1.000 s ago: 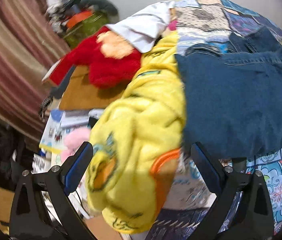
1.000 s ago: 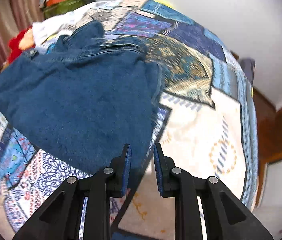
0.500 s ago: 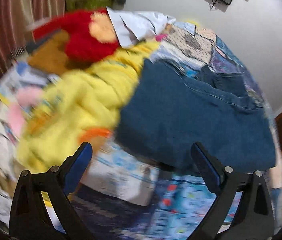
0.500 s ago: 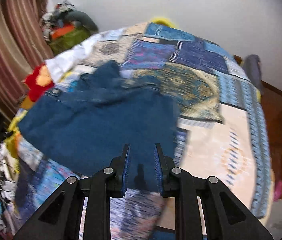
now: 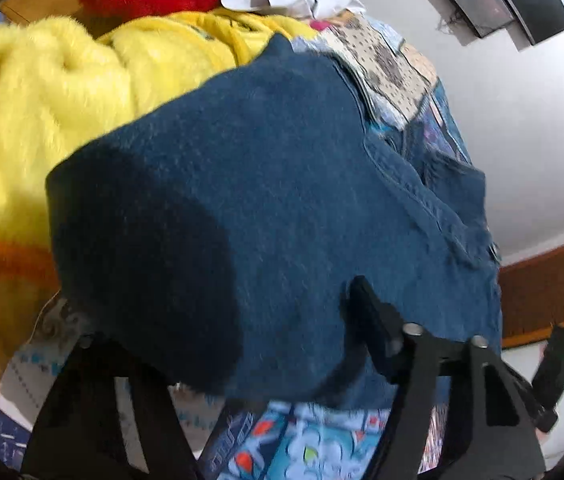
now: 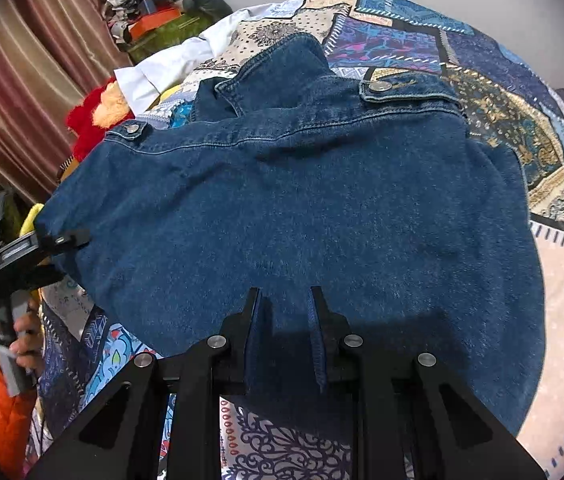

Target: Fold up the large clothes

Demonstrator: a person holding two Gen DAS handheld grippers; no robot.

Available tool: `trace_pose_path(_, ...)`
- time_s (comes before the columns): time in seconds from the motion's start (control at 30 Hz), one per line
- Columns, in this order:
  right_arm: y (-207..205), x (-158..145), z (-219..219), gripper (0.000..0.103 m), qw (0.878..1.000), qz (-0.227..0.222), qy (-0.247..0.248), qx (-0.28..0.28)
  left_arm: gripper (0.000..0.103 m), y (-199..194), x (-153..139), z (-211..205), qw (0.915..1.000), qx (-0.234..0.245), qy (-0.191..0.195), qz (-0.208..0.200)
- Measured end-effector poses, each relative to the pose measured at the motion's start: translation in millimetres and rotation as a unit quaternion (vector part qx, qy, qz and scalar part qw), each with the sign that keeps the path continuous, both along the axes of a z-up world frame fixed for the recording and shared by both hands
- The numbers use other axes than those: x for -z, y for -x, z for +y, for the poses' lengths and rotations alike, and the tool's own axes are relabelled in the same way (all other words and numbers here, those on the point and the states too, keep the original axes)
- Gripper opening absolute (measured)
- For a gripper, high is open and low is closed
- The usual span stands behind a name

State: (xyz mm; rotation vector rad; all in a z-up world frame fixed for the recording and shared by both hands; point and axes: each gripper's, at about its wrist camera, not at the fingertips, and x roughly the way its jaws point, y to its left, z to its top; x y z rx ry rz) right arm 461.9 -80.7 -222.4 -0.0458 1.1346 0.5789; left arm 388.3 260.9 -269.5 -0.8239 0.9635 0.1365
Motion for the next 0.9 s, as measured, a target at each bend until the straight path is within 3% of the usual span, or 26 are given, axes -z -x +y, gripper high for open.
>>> trace_pose_path(0.1, -5, -2, 4, 0.018, 1.000, 0.018, 0.001, -0.008, 0.047, -3, -5, -3, 0.9996, -0.013, -0.025, -0.001)
trace_pose_path(0.2, -9, -10, 12, 0.018, 0.999, 0.031, -0.019, -0.016, 0.035, 1, -21, -19, 0.9961, -0.006, -0.086, -0.014)
trace_pose_path(0.3, -10, -21, 32, 0.018, 0.998, 0.030, -0.049, -0.028, 0.030, 3, -48, -37, 0.9888, 0.004, -0.145, -0.037)
trace_pose_path(0.47, -8, -26, 74, 0.018, 0.995, 0.027, -0.076, -0.054, 0.028, 13, -91, -45, 0.9827, 0.006, -0.161, -0.092)
trace_pose_path(0.57, -7, 0, 106, 0.018, 0.995, 0.057, -0.054, -0.069, 0.028, 14, -106, -53, 0.9780, 0.015, -0.179, -0.107)
trace_pose_path(0.63, -6, 21, 120, 0.018, 0.994, 0.077, -0.034, -0.071, 0.027, 12, -107, -59, 0.9760, 0.028, -0.189, -0.105)
trace_pose_path(0.73, -4, 42, 133, 0.018, 0.993, 0.090, -0.028, -0.076, 0.026, 3, -101, -77, 0.9667, 0.041, -0.238, -0.085)
trace_pose_path(0.8, -3, 41, 138, 0.018, 0.992, 0.088, -0.014, -0.086, 0.026, 0, -104, -87, 0.9597, 0.045, -0.264, -0.085)
trace_pose_path(0.9, -10, 30, 130, 0.018, 0.988, 0.126, -0.031, -0.089, 0.025, -5, -117, -96, 0.9547, 0.052, -0.276, -0.098)
